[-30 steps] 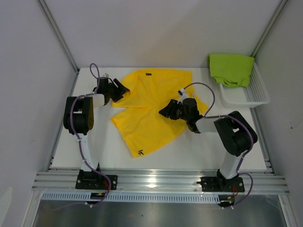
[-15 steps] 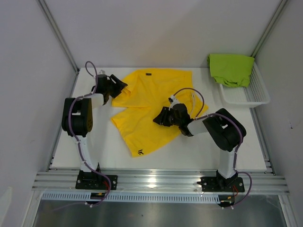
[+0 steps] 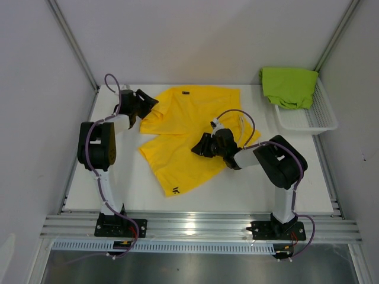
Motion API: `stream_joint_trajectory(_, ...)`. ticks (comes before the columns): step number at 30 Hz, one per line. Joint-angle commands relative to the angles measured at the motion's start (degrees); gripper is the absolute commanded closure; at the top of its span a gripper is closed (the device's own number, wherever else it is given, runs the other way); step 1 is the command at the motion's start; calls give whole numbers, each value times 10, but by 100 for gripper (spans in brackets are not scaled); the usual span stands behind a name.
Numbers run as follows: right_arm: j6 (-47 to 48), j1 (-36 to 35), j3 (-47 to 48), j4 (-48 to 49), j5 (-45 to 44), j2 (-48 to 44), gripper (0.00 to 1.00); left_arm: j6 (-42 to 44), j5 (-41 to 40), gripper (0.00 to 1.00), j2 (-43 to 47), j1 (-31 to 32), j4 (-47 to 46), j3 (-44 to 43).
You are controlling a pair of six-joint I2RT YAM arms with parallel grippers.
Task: Fold and stack the shorts
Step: Flatten the shorts out
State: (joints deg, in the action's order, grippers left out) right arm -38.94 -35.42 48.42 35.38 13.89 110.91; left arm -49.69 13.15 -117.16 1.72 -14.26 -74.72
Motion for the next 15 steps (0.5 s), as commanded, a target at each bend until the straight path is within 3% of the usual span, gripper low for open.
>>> stream_joint_trajectory(1, 4, -2, 18, 6, -11, 5, 59, -8, -20, 31, -14, 1, -4, -31)
stream_joint_trajectory(15, -1, 8, 22, 7, -3, 12, 59, -7, -21, 40, -68, -1, 9, -85)
